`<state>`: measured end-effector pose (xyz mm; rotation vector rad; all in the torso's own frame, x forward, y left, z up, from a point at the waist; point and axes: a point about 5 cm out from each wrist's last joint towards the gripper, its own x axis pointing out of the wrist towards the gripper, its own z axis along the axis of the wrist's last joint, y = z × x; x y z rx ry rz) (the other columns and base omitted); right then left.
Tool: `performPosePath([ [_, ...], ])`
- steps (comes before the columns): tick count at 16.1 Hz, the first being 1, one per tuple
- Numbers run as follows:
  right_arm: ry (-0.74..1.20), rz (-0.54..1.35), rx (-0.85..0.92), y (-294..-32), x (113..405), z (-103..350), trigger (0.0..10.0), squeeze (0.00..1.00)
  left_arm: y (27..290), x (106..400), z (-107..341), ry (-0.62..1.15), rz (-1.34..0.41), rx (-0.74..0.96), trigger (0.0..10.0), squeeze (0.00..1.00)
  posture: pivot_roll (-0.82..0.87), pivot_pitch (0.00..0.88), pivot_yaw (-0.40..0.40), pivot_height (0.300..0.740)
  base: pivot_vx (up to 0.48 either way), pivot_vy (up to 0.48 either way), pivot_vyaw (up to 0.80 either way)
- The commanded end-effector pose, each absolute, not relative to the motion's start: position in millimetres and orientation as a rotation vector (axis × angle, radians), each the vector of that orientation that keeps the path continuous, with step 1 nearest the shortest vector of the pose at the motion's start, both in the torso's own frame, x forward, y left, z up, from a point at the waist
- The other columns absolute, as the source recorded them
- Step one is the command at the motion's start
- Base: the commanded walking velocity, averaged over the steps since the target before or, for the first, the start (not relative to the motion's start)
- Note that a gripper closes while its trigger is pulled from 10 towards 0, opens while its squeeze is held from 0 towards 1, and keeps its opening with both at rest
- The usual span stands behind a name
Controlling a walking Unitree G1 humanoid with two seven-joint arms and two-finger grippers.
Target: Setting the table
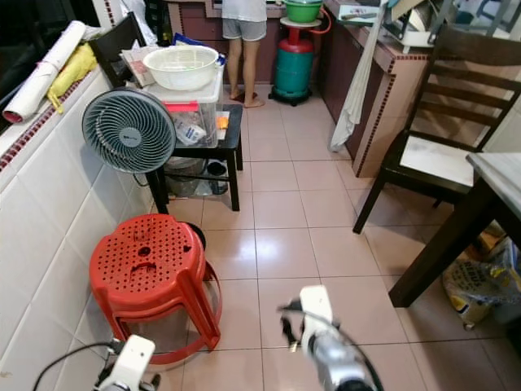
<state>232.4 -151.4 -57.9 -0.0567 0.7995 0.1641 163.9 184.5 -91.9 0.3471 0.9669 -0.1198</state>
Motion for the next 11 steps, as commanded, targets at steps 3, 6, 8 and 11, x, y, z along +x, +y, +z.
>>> performPosePath([
  [3, 0.829, 0.161, -0.046, -155, 227, -62, 10.0, 0.00, 185, 156, -96, 1.004, -0.088, 0.313, 10.0, 0.00, -0.10, 0.000, -0.035, 0.740, 0.000, 0.000, 0.00],
  [6, 0.839, 0.142, -0.049, -157, 225, -63, 10.0, 0.00, 182, 146, -100, 1.037, -0.109, 0.325, 10.0, 0.00, -0.11, 0.000, -0.019, 0.740, 0.000, 0.000, 0.53],
  [8, 0.846, 0.154, -0.058, -155, 224, -64, 10.0, 0.00, 181, 145, -100, 1.038, -0.119, 0.339, 10.0, 0.00, -0.11, 0.000, -0.019, 0.740, 0.000, 0.000, 0.80],
  [11, 0.850, 0.175, -0.074, -155, 224, -64, 10.0, 0.00, 182, 140, -101, 1.029, -0.101, 0.335, 10.0, 0.00, -0.09, 0.000, -0.053, 0.740, 0.000, 0.000, 0.45],
])
